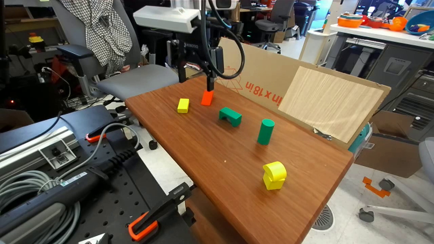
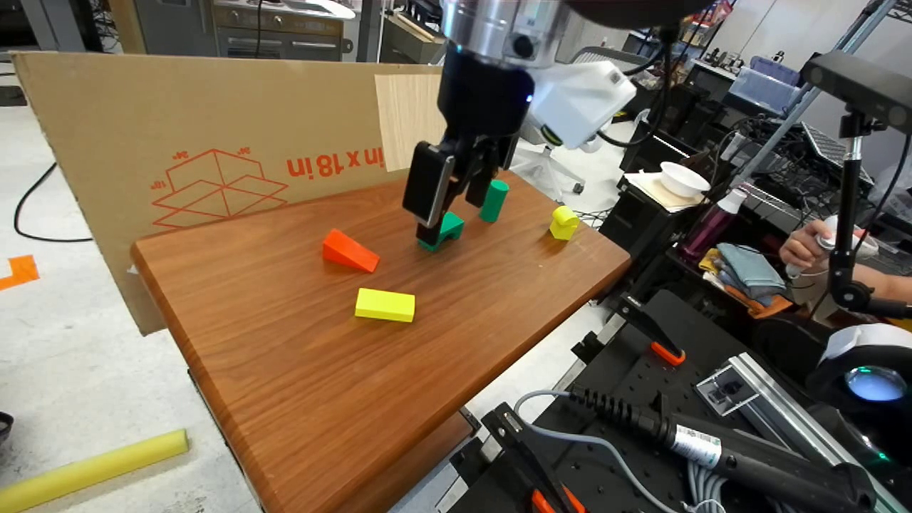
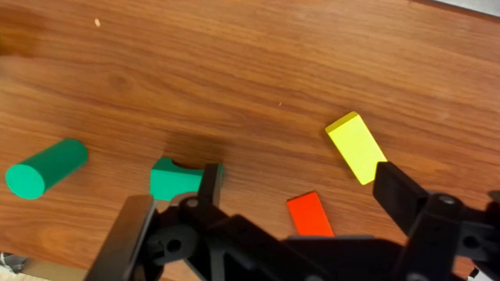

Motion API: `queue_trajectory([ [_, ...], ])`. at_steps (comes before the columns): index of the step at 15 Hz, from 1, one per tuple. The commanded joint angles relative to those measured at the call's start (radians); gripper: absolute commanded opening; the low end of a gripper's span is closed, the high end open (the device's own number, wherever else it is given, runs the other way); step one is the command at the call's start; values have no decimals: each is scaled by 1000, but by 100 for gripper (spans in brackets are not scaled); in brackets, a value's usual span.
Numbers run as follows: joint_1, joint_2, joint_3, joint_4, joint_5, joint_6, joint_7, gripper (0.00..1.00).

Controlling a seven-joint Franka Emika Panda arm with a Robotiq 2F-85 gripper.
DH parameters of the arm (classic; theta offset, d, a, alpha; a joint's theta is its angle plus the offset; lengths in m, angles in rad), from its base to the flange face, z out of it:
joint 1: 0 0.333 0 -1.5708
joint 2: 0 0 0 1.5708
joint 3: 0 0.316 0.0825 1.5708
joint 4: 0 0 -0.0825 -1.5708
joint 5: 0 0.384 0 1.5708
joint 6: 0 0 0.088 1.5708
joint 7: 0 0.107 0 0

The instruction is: Put the leftmost yellow block and put it on top of the green block

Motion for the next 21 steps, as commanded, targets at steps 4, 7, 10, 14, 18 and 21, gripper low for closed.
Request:
queue_trajectory([
  [4,7,176,63,147,41,29,-137,100],
  [7,8,220,83,167,17,0,-224,100],
  [10,-5,251,107,174,-9,-37,-368,100],
  [14,23,289,89,199,-60,-64,-440,100],
  [18,38,319,84,227,-102,-61,-445,72],
  [21,46,330,83,244,-131,-62,-444,49],
])
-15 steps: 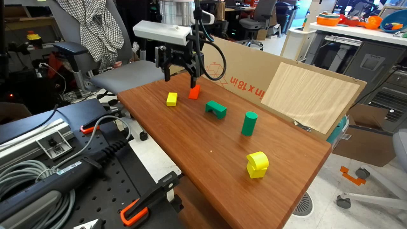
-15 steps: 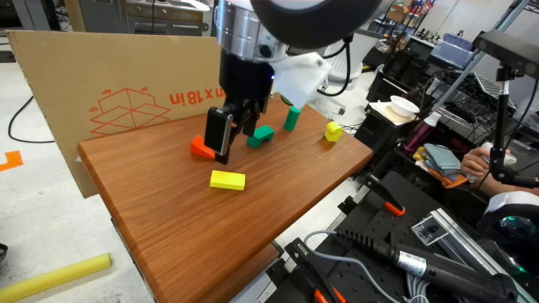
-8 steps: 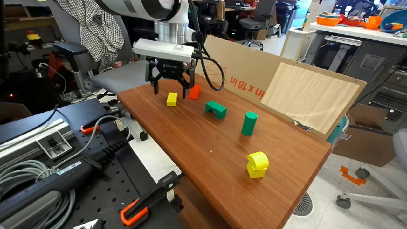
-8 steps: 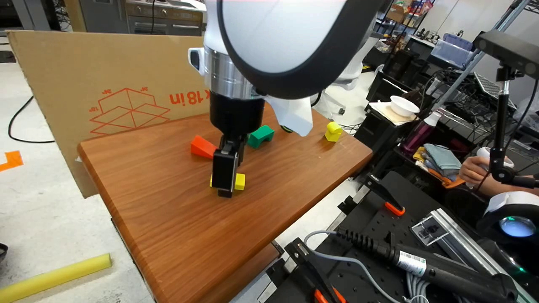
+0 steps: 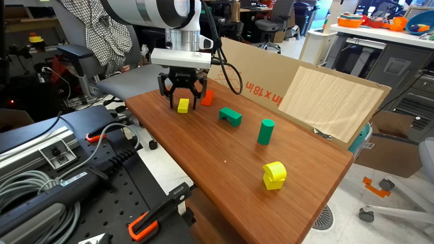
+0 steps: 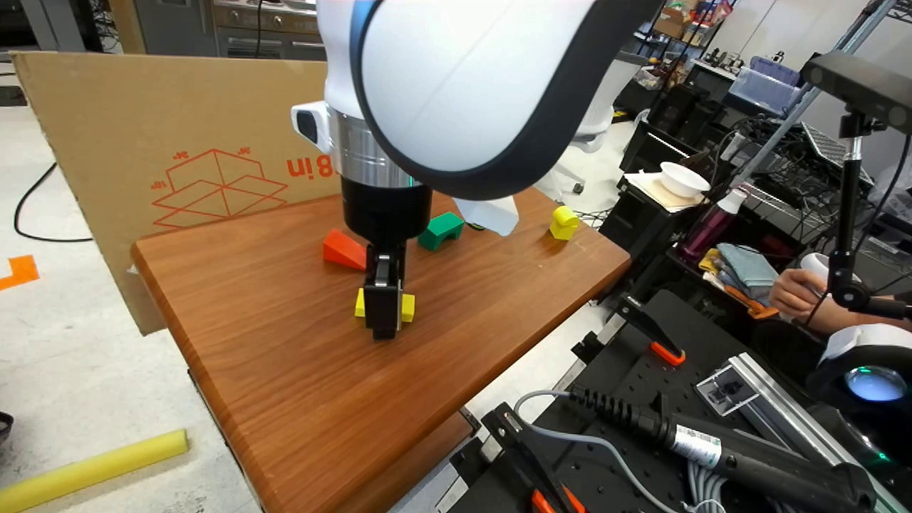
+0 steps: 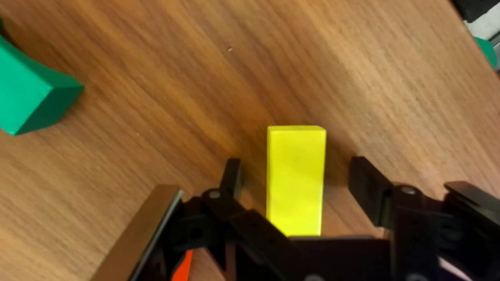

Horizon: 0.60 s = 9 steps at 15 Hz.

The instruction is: Put the leftmost yellow block and put it on top of the green block

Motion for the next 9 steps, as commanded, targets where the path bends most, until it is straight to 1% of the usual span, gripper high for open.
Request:
queue_trajectory([
  [1,18,33,-3,51,-42,-33,-10,41],
  [5,25,14,-2,38,-55,-17,-1,13],
  [6,26,2,-4,28,-57,-8,4,8],
  [9,18,-30,-3,-7,-53,27,8,8],
])
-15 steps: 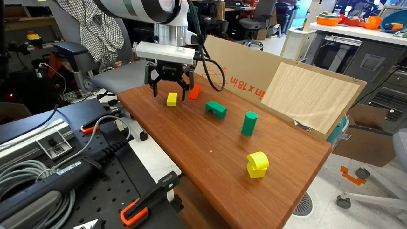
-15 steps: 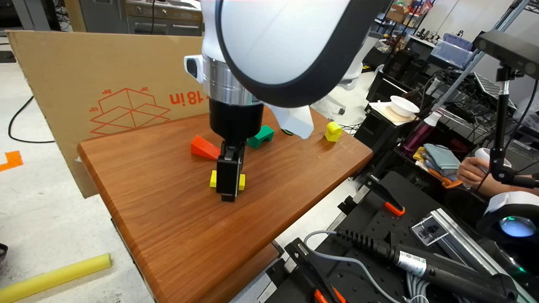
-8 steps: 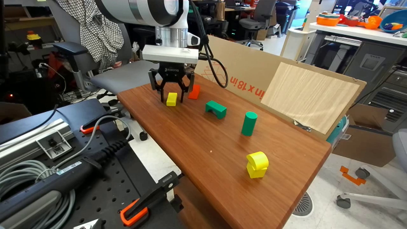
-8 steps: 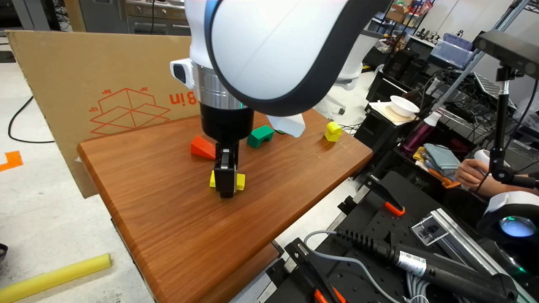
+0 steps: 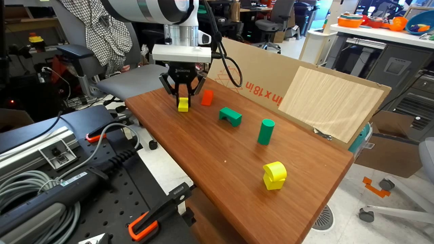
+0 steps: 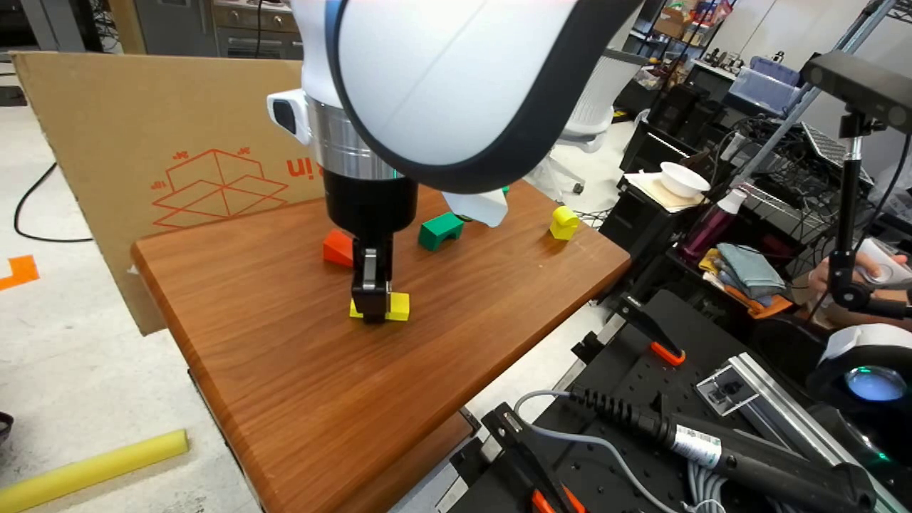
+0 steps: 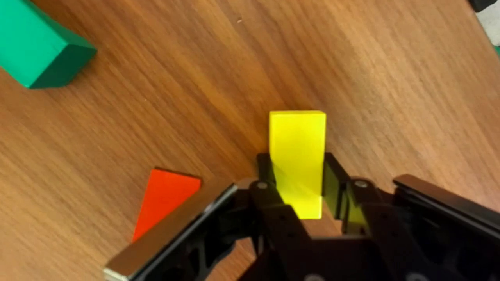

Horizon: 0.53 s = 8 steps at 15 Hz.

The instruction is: Put the leftmost yellow block and put it on top of the green block

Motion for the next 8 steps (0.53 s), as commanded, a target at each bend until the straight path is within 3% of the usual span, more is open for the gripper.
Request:
queue_trajectory([
  [1,-6,-41,-4,-38,-25,44,1,8],
  [5,-39,-106,-9,-82,-34,79,-38,8],
  [8,-97,-164,4,-109,-27,38,-163,8],
])
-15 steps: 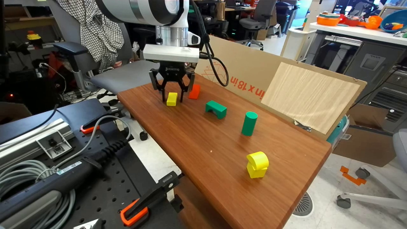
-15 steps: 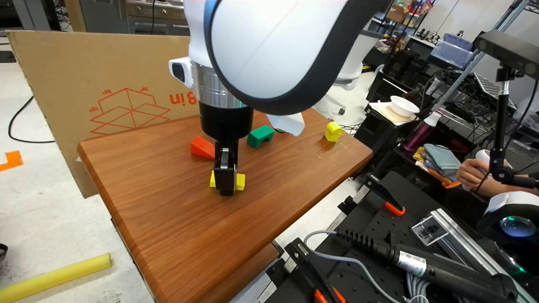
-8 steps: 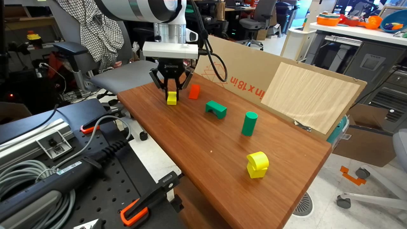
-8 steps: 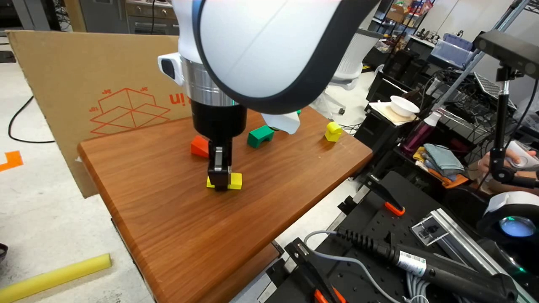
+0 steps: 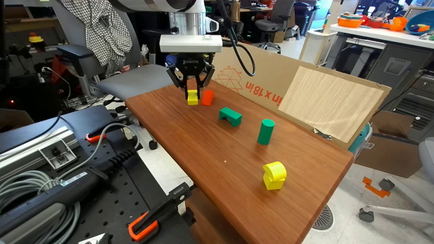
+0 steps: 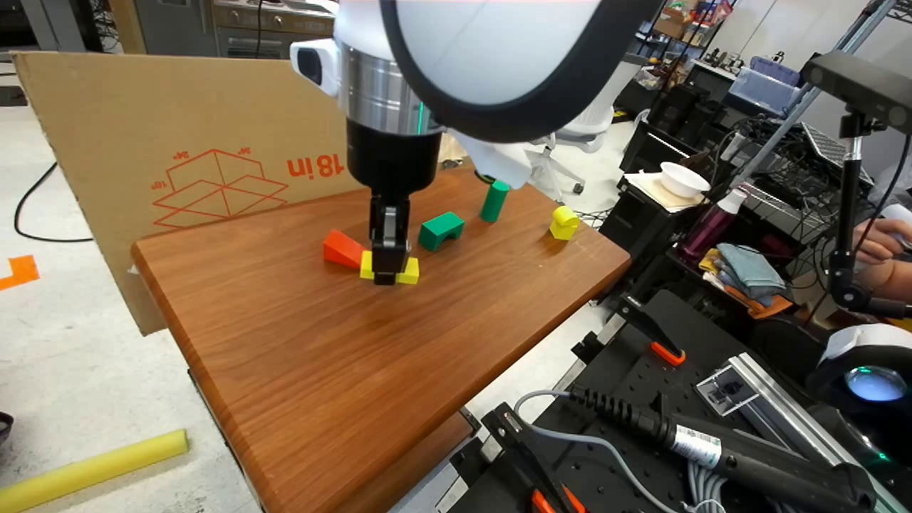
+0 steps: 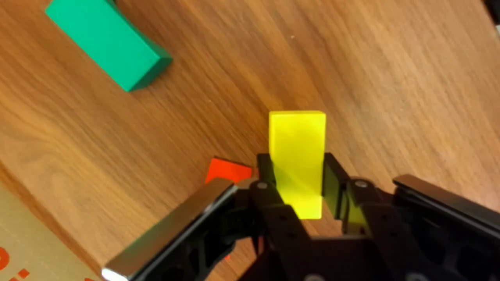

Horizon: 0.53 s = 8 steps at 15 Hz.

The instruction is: Put the leftmost yellow block and put it on top of the green block

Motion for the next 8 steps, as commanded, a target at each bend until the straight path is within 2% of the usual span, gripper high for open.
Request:
queue_trajectory([
  [1,-71,-98,12,-68,-19,-18,-135,8],
  [8,-105,-91,-62,-43,-85,-37,-301,8],
])
